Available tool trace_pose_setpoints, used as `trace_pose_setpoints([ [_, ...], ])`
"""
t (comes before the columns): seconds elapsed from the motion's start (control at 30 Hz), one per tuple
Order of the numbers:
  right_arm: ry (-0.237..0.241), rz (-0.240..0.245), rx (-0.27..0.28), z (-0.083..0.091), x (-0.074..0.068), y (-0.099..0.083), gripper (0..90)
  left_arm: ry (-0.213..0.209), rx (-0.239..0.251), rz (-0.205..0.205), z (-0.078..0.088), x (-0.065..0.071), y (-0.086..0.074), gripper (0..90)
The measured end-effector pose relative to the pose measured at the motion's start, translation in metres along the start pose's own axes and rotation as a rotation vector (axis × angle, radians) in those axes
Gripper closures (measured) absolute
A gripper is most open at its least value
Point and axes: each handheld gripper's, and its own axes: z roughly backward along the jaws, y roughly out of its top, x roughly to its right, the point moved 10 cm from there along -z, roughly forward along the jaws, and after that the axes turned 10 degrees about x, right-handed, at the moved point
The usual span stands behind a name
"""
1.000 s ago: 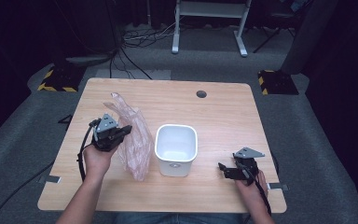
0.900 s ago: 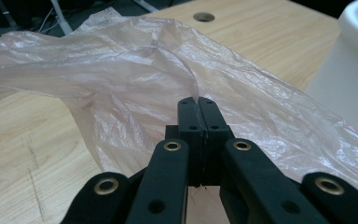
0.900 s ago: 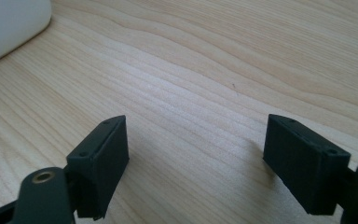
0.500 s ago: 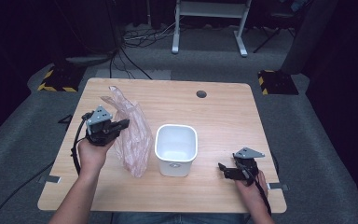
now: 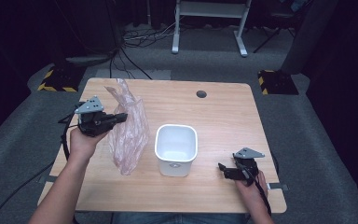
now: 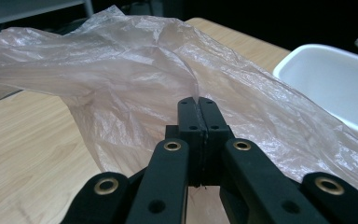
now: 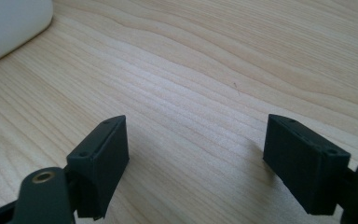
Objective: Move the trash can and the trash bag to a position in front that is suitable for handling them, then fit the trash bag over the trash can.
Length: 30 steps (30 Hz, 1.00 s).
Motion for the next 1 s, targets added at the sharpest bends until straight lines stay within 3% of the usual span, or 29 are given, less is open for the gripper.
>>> trace_pose_setpoints([
  [0.17, 0.000, 0.000, 0.000, 0.000, 0.000, 0.000, 22.3, -0.055, 0.041, -0.018, -0.001, 0.003, 0.013, 89.8],
  [0.47, -0.001, 0.000, 0.000, 0.000, 0.000, 0.000, 22.3, -0.089, 0.065, -0.044, -0.013, 0.013, 0.037, 89.8],
  [0.8, -0.003, -0.001, 0.000, 0.000, 0.000, 0.000, 22.3, -0.124, 0.072, -0.092, -0.031, 0.031, 0.060, 89.8],
  [1.0, -0.004, -0.002, 0.001, 0.001, 0.000, 0.000, 22.3, -0.138, 0.083, -0.093, -0.042, 0.040, 0.074, 89.8],
])
